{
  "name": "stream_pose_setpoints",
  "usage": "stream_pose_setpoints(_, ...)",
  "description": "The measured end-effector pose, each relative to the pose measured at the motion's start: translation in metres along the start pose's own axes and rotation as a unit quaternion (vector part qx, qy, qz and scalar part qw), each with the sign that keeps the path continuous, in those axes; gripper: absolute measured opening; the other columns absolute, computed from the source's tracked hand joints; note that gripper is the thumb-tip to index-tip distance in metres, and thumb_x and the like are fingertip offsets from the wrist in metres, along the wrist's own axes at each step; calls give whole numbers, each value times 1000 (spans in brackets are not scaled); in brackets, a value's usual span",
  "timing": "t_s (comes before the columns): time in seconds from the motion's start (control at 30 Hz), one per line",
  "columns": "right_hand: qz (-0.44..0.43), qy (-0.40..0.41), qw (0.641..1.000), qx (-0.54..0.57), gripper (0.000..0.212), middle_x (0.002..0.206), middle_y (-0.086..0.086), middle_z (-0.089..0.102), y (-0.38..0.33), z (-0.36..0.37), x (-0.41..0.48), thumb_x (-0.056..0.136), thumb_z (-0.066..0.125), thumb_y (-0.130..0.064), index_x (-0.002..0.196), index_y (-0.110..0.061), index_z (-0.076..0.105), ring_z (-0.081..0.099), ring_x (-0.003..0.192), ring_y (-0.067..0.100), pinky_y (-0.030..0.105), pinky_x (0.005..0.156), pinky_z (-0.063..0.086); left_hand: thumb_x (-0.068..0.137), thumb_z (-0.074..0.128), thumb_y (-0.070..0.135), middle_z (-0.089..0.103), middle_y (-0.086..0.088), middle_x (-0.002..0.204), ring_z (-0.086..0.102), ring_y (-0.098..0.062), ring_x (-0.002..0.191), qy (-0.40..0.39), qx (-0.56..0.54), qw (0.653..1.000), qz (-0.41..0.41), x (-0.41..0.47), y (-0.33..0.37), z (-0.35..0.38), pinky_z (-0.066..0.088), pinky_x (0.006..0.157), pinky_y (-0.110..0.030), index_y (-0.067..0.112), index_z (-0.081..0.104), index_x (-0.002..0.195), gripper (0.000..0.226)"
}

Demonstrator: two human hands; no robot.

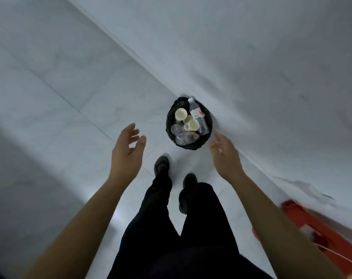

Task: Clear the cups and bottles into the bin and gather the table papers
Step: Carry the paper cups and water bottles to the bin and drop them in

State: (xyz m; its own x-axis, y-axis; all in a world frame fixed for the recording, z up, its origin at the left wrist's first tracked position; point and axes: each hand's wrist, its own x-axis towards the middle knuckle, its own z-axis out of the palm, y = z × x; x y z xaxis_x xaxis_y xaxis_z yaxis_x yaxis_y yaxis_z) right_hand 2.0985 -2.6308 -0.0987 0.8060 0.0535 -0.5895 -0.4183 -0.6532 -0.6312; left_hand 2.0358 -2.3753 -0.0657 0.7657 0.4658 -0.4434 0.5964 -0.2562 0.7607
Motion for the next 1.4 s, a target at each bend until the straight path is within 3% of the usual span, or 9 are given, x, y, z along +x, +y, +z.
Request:
stream_pose_setpoints(0.13, -84, -4, 993, 79, 36, 120, -19, 62, -65, -35, -84, 104, 46, -40, 136, -29, 57, 60, 110, -3, 25, 98, 47, 100, 55, 30, 66, 8, 121, 64, -13, 110, 170, -134, 976, -16, -112, 34, -80, 52, 97, -42, 27, 50, 137, 38)
stream_pose_setpoints(0.23, -165, -23, 980, 110, 29, 123, -17, 66, -85, -40, -137, 104, 48, -40, 128, -31, 61, 61, 113, -4, 21, 99, 49, 102, 53, 22, 66, 2, 120, 65, -16, 111, 292, -219, 931, -20, -197, 38, -101, 53, 96, -48, 23, 52, 134, 32)
stream_pose_setpoints(0.33, -242, -131, 957, 93, 34, 127, -19, 63, -88, -38, -182, 101, 50, -39, 132, -29, 59, 58, 115, -10, 6, 91, 45, 100, 56, 25, 67, 4, 119, 64, -18, 113, 369, -223, 902, -17, -275, 28, -97, 53, 95, -47, 24, 53, 132, 32)
stream_pose_setpoints(0.6, -396, -347, 850, 14, 35, 126, -29, 60, -76, 11, -309, 97, 57, -41, 130, -31, 58, 57, 118, -6, 6, 87, 44, 96, 57, 29, 65, 9, 121, 64, -9, 113, 544, -184, 817, -52, -474, -20, -71, 51, 83, -20, 32, 52, 133, 37)
stream_pose_setpoints(0.8, -460, -461, 758, -30, 34, 127, -19, 64, -65, 81, -440, 93, 62, -39, 126, -31, 60, 62, 116, 2, 10, 86, 48, 89, 57, 42, 67, 4, 121, 65, -14, 114, 728, -194, 653, -78, -648, -79, -73, 54, 91, -36, 26, 52, 135, 49)
stream_pose_setpoints(1.0, -496, -541, 671, -103, 39, 118, -15, 67, 12, 190, -590, 85, 63, -38, 124, -33, 61, 63, 113, 1, 10, 83, 49, 86, 72, 19, 69, 0, 116, 66, -19, 111, 832, -278, 465, -118, -816, -193, -44, 53, 92, -41, 35, 60, 123, 43)
stream_pose_setpoints(1.1, -507, -579, 620, -154, 36, 118, -11, 67, 59, 240, -670, 89, 66, -25, 121, -40, 61, 63, 111, 1, 12, 89, 49, 83, 68, 20, 69, 6, 116, 66, -18, 112, 857, -277, 407, -152, -894, -245, -33, 55, 90, -28, 46, 59, 119, 45)
stream_pose_setpoints(1.2, -514, -611, 570, -194, 43, 120, -22, 63, 84, 279, -743, 83, 64, -41, 126, -44, 57, 61, 115, 0, 21, 94, 49, 89, 68, 10, 67, 6, 119, 64, -20, 115, 872, -273, 359, -189, -961, -284, -32, 53, 92, -20, 46, 57, 121, 49)
stream_pose_setpoints(1.4, -487, -648, 544, -217, 45, 129, -16, 60, 124, 358, -845, 83, 64, -41, 128, -42, 57, 59, 120, 2, 24, 94, 51, 91, 60, -2, 68, 6, 114, 65, -22, 112, 885, -285, 304, -208, -1052, -359, -61, 53, 91, -31, 34, 58, 121, 47)
